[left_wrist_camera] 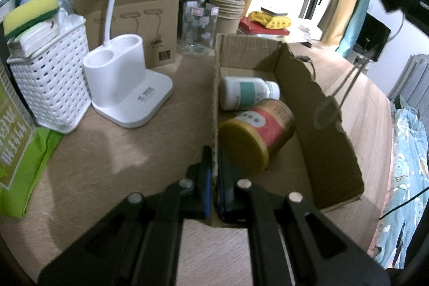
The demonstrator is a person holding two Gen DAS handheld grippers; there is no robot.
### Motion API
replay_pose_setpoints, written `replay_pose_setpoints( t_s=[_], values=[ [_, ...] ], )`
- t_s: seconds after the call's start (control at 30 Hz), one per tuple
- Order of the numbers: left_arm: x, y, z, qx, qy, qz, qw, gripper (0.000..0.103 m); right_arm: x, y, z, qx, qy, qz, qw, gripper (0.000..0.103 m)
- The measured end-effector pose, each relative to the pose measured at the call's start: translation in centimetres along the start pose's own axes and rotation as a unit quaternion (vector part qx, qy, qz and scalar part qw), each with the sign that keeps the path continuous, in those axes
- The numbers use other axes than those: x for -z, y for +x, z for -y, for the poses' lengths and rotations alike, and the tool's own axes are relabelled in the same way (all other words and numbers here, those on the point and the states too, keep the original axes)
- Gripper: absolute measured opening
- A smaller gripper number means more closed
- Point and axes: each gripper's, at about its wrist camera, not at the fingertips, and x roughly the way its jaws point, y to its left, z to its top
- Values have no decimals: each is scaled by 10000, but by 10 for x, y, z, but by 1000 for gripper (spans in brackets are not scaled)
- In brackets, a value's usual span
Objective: Organize rigid objects
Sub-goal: 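Lift the black flashlight with the right gripper and release it into the box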
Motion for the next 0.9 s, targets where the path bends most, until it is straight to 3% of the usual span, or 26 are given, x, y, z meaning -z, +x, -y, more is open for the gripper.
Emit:
replay_pose_setpoints(
  t_s=[0.47, 0.9],
  values=[
    [2, -2, -1, 20, -10, 4, 10000, 4, 67, 60, 19, 109, 684, -1017, 9924, 21],
    [3, -2, 1, 31, 17, 18, 10000, 4, 88, 82, 10, 480, 642, -1407, 9868, 21]
  ],
)
